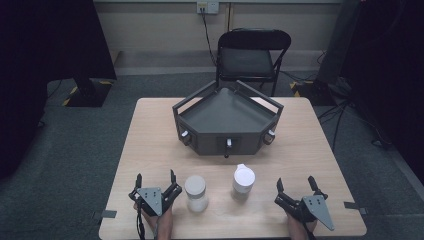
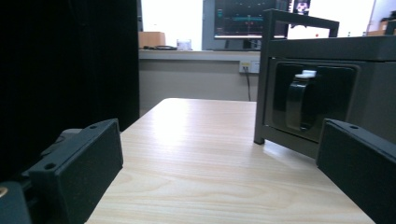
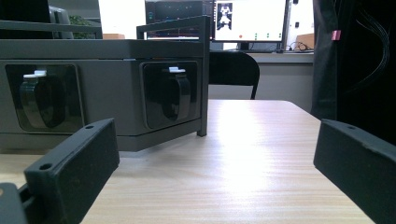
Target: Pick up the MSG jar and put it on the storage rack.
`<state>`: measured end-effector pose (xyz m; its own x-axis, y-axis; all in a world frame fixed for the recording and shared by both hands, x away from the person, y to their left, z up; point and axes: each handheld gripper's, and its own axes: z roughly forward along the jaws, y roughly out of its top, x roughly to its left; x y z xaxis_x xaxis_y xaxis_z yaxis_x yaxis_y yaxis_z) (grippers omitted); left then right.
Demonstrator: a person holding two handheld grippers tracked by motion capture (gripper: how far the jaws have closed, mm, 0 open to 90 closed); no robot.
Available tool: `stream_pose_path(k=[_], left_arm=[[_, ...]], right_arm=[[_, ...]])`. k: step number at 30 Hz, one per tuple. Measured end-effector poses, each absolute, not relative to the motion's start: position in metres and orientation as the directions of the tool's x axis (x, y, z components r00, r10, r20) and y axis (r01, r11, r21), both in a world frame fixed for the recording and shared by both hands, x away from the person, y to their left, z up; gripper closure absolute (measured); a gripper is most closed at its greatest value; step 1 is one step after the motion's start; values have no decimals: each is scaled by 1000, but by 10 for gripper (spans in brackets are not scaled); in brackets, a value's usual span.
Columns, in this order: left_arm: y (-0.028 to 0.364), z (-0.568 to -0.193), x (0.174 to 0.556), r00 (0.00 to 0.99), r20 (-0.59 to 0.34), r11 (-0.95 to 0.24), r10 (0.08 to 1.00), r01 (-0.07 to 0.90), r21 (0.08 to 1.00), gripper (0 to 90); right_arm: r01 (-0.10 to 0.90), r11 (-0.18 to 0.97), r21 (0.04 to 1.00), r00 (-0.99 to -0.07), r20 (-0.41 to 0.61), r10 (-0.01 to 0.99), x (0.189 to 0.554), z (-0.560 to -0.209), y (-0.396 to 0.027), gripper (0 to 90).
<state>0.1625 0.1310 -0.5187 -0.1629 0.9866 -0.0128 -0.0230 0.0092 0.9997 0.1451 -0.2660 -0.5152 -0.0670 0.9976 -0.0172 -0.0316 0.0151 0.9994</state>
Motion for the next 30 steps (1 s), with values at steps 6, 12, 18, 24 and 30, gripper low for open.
stream_pose_path(k=[6, 12, 18, 24, 30], left_arm=[[130, -519, 162, -166, -11, 7, 986, -26, 1000, 0], [130, -518, 163, -168, -13, 9, 986, -21, 1000, 0], [131, -517, 162, -157, -10, 9, 987, -12, 1000, 0], [132, -512, 160, -147, -21, 19, 989, -17, 1000, 0], [138, -493, 152, -111, -69, 63, 991, -56, 996, 0]], right_arm=[[-32, 14, 999, -66, -16, 998, 145, -515, -266, 0], [-31, 15, 999, -61, -16, 998, 145, -515, -265, 0], [-31, 15, 999, -58, -17, 998, 145, -515, -264, 0], [-31, 15, 999, -58, -17, 998, 145, -515, -264, 0], [-31, 15, 999, -54, -17, 998, 145, -515, -264, 0]])
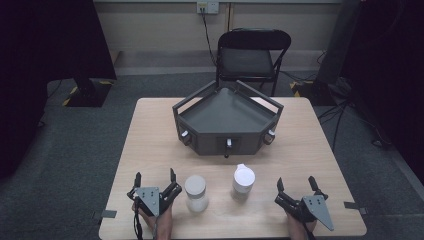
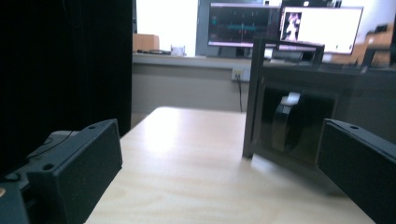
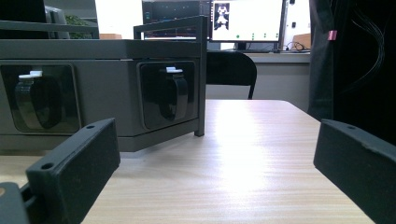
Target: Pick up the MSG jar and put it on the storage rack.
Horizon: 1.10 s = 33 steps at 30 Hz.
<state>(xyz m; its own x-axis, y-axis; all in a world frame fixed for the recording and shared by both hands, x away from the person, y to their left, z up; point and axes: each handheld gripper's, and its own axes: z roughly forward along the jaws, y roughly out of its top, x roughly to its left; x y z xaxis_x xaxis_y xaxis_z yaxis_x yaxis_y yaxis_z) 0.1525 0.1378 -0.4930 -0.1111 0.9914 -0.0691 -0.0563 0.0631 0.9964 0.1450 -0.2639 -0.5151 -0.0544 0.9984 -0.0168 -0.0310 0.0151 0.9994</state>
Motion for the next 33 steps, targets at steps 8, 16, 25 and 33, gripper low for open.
stream_pose_path(k=[8, 16, 25, 33], left_arm=[[141, -465, 141, -22, -67, 65, 998, -79, 995, 0], [144, -452, 133, 113, -84, 92, 990, -62, 994, 0], [135, -451, 131, 214, -68, 84, 974, -66, 994, 0], [127, -457, 129, 263, -55, 71, 963, -52, 996, 1]], right_arm=[[-31, 15, 999, -54, -17, 998, 145, -515, -264, 0], [-31, 15, 999, -57, -17, 998, 145, -515, -264, 0], [-31, 15, 999, -60, -16, 998, 145, -515, -265, 0], [-31, 15, 999, -60, -17, 998, 145, -515, -265, 0]])
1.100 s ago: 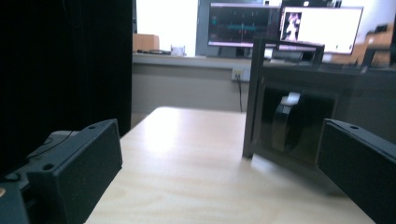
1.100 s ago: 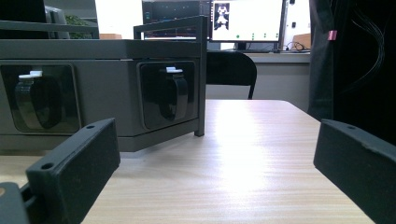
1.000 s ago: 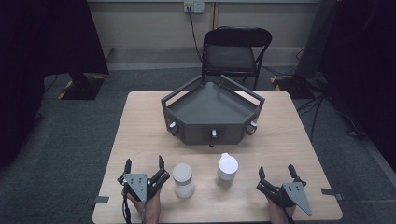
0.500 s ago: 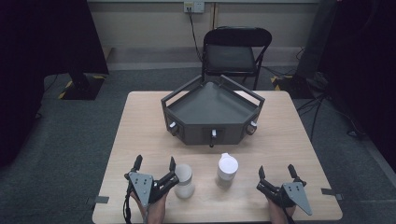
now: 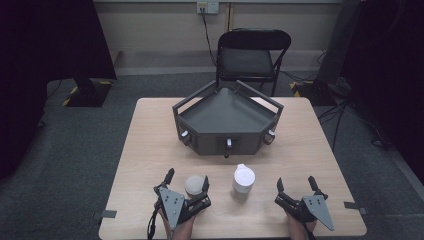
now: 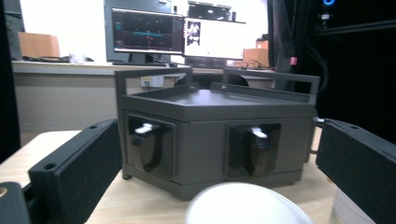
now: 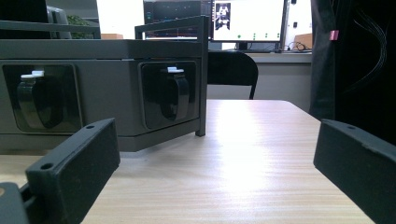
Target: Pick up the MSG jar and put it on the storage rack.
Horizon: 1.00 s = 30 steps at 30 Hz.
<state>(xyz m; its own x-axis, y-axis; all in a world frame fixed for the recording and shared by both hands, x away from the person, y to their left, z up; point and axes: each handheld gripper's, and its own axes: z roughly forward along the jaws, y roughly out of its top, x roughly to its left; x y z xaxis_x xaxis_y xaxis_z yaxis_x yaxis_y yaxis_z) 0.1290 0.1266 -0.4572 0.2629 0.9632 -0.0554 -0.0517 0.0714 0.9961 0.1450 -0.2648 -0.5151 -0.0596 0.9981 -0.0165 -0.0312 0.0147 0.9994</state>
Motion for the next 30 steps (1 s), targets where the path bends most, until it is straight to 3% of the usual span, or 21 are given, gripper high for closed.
stream_pose_path(k=[9, 17, 30], left_arm=[[114, -466, 127, 275, -15, 21, 961, -19, 1000, 15], [111, -476, 122, 243, -38, 36, 969, 13, 999, 80], [117, -484, 118, 264, -22, 14, 964, 33, 999, 318]], right_arm=[[-31, 15, 999, -60, -17, 998, 145, -515, -265, 0], [-31, 15, 999, -60, -17, 998, 145, -515, -265, 0], [-31, 15, 999, -60, -17, 998, 145, -515, -265, 0]])
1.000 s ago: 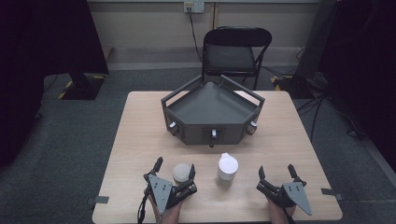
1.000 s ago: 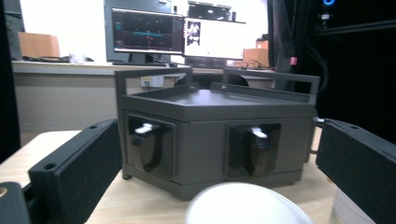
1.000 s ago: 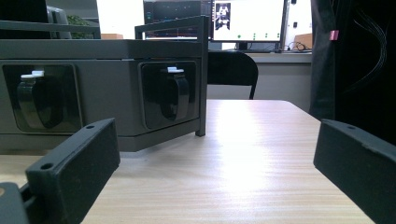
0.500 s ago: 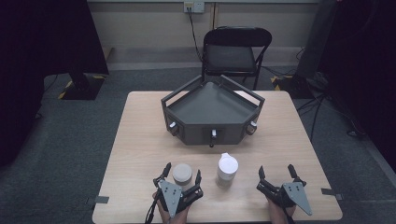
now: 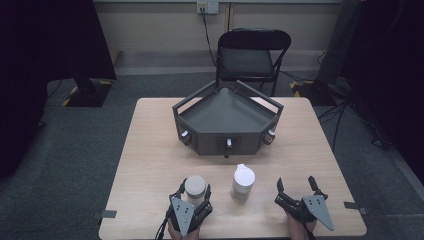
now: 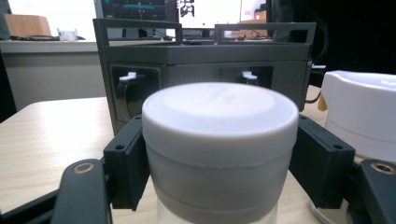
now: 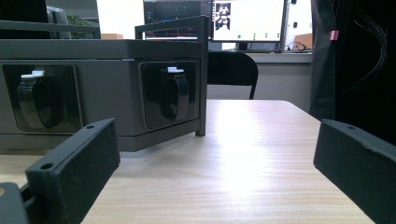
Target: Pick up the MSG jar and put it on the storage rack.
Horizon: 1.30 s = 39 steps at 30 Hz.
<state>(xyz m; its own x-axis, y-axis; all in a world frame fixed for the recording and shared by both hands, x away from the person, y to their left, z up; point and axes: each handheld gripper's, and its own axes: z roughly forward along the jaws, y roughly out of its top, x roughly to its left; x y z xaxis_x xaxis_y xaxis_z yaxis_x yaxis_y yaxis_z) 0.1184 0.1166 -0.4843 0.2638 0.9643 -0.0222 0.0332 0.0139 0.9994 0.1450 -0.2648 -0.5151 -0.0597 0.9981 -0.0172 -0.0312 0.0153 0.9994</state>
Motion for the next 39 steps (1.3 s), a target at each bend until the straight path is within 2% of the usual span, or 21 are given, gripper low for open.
stream_pose_path(k=[22, 30, 36, 39], left_arm=[[123, -480, 123, 287, -21, 9, 958, 43, 999, 340], [126, -473, 127, 329, -2, -6, 944, 24, 1000, 340], [136, -467, 133, 375, -41, 26, 926, 44, 999, 340], [140, -463, 139, 397, -17, 4, 918, 33, 999, 340]], right_arm=[[-31, 15, 999, -60, -17, 998, 145, -515, -265, 0], [-31, 15, 999, -60, -17, 998, 145, -515, -265, 0], [-31, 15, 999, -60, -17, 998, 145, -515, -265, 0], [-31, 15, 999, -60, -17, 998, 145, -515, -265, 0]])
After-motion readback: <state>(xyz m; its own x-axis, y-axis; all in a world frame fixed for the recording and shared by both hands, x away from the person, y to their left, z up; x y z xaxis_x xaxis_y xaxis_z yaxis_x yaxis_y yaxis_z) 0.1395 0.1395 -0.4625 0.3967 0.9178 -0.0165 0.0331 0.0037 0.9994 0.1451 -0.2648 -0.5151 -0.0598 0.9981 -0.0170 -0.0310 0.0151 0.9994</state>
